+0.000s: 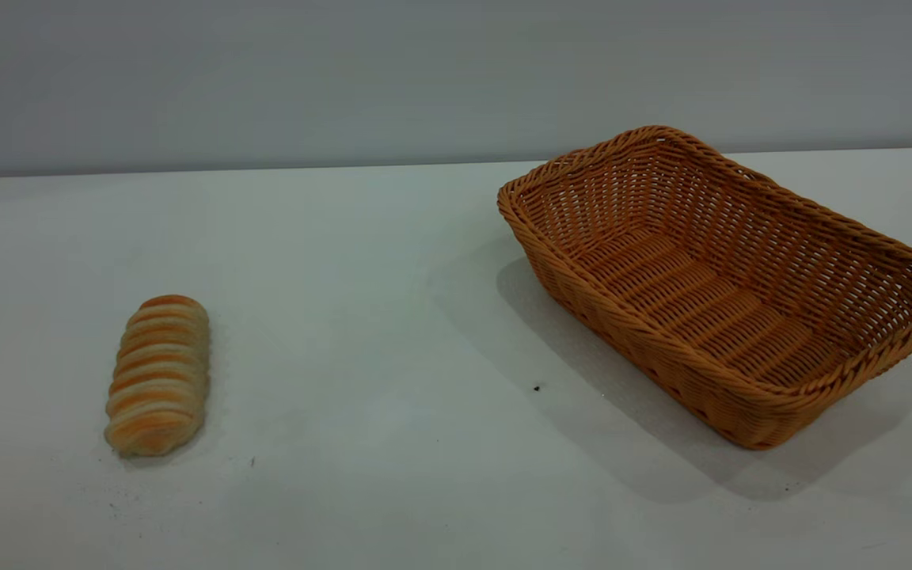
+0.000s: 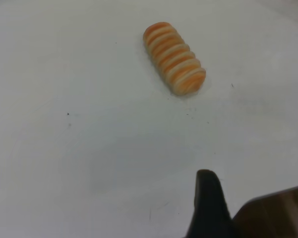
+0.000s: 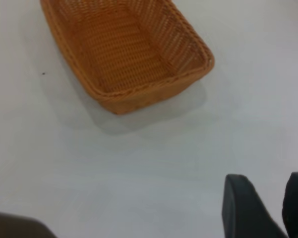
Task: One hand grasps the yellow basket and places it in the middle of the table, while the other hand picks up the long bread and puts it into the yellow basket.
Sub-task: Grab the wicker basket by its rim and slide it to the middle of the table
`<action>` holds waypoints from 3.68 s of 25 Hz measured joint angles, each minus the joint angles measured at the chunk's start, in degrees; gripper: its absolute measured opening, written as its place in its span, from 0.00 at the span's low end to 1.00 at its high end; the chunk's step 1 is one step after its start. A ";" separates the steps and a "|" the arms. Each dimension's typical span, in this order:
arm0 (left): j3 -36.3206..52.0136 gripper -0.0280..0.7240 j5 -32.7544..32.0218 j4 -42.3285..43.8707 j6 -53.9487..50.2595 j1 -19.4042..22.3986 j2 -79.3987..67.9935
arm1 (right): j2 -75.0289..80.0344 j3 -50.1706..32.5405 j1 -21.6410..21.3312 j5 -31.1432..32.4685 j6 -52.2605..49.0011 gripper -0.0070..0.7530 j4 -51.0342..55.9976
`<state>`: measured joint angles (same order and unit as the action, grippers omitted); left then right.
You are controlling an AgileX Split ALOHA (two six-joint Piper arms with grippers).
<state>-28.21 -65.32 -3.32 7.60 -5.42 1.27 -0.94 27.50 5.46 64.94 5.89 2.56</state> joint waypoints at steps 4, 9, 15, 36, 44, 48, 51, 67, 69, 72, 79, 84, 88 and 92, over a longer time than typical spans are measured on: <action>0.00 0.76 0.00 0.06 -0.18 0.00 0.00 | 0.00 0.00 3.84 0.00 0.00 0.32 0.45; -0.78 0.72 4.00 1.43 -5.03 0.00 -1.46 | 0.00 0.00 7.38 -0.20 -0.87 0.32 0.06; -1.41 0.63 18.15 1.43 -16.43 0.00 -14.30 | 9.79 0.92 8.85 -6.11 -12.79 0.33 -4.31; -1.41 0.60 39.46 -16.39 1.84 0.00 -47.27 | 72.94 0.90 8.80 -50.98 -31.96 0.77 1.34; -1.41 0.60 39.83 -27.16 11.84 0.00 -47.27 | 82.31 5.73 2.18 -54.98 -37.70 0.77 2.92; -1.41 0.60 40.67 -29.72 15.59 0.00 -47.27 | 87.50 10.77 1.04 -54.07 -37.93 0.77 4.71; -1.41 0.60 40.88 -30.68 16.45 0.00 -47.27 | 91.14 13.81 0.92 -52.09 -37.93 0.77 5.98; -1.41 0.60 40.59 -31.30 16.74 0.00 -47.27 | 105.49 15.60 0.64 -55.10 -38.34 0.77 8.51; -1.41 0.60 40.59 -31.30 16.74 0.00 -47.27 | 106.86 15.74 0.64 -56.52 -38.34 0.77 8.74; -1.41 0.60 40.59 -31.32 16.74 0.00 -47.27 | 109.30 15.98 0.64 -58.42 -38.34 0.73 9.08; -1.41 0.60 40.59 -31.32 16.79 0.00 -47.27 | 113.24 16.16 0.64 -62.14 -38.34 0.40 9.77; -1.41 0.60 40.59 -31.32 16.79 0.00 -47.27 | 114.29 17.48 0.64 -64.13 -36.58 0.13 10.14; -1.41 0.60 40.59 -31.32 16.79 0.00 -47.27 | 114.67 19.90 0.64 -61.11 -33.13 0.13 9.83; -1.41 0.60 40.59 -31.32 16.79 0.00 -47.27 | 114.97 25.04 0.85 -54.96 -27.60 0.13 9.83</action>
<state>-29.62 -24.73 -34.64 24.39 -5.42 -46.00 114.03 52.54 6.31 9.98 -21.71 12.39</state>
